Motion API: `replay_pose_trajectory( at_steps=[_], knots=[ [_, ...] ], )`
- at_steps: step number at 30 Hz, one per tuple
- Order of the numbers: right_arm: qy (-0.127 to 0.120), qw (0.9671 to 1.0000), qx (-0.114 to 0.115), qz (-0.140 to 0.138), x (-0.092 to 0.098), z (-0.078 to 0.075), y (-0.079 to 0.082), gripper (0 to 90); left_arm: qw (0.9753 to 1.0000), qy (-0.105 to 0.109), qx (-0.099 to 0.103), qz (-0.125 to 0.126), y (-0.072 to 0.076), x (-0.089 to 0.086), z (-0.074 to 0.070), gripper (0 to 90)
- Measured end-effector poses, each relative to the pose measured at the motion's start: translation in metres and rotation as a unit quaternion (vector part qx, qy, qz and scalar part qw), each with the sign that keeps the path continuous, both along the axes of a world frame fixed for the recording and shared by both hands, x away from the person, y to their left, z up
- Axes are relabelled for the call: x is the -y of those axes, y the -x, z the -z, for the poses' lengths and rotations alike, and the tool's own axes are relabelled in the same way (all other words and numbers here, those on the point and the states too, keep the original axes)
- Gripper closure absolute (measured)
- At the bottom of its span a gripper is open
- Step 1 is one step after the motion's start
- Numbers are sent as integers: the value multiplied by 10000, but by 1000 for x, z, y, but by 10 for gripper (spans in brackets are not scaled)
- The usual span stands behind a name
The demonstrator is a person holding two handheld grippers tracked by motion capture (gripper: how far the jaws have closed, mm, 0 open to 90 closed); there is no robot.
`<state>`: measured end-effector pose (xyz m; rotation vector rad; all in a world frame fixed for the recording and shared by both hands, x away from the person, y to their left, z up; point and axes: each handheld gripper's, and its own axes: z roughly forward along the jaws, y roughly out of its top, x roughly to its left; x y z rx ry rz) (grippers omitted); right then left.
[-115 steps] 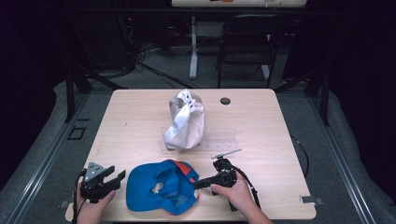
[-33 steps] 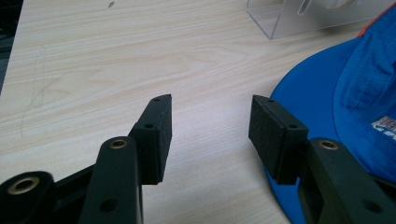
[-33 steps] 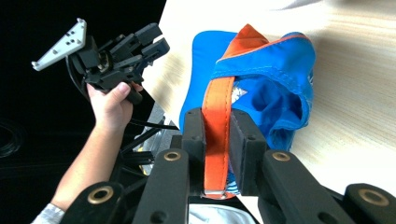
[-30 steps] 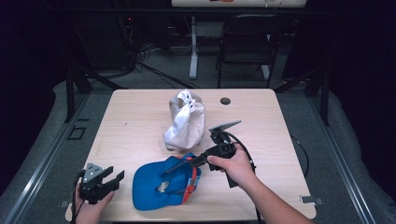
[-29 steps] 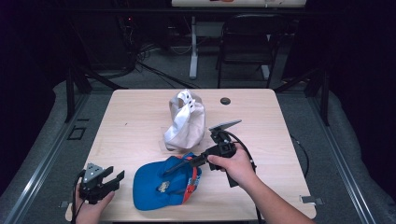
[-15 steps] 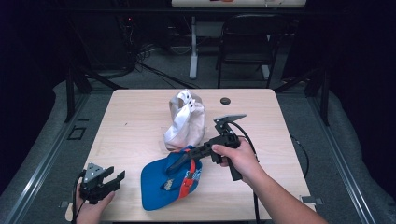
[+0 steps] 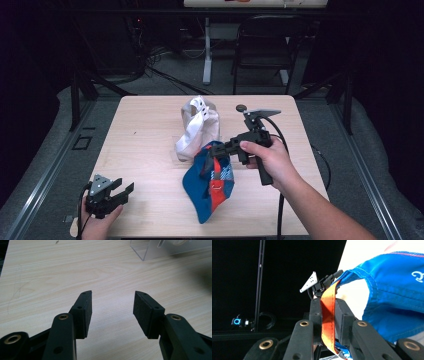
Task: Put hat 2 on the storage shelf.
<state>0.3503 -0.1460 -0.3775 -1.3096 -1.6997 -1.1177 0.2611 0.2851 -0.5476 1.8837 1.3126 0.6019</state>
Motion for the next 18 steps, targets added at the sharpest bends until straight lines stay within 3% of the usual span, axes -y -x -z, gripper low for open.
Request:
replay_pose_trajectory(
  at_steps=[5, 18],
  knots=[
    [35, 9996, 3, 276, 20, -9, 2, 778, 10000, 6, -5, 59, -4, 4, 1, 502],
    [-274, 9957, -37, 879, 62, -24, -1, 777, 9997, 40, -12, 239, -16, 13, 0, 498]
  ],
)
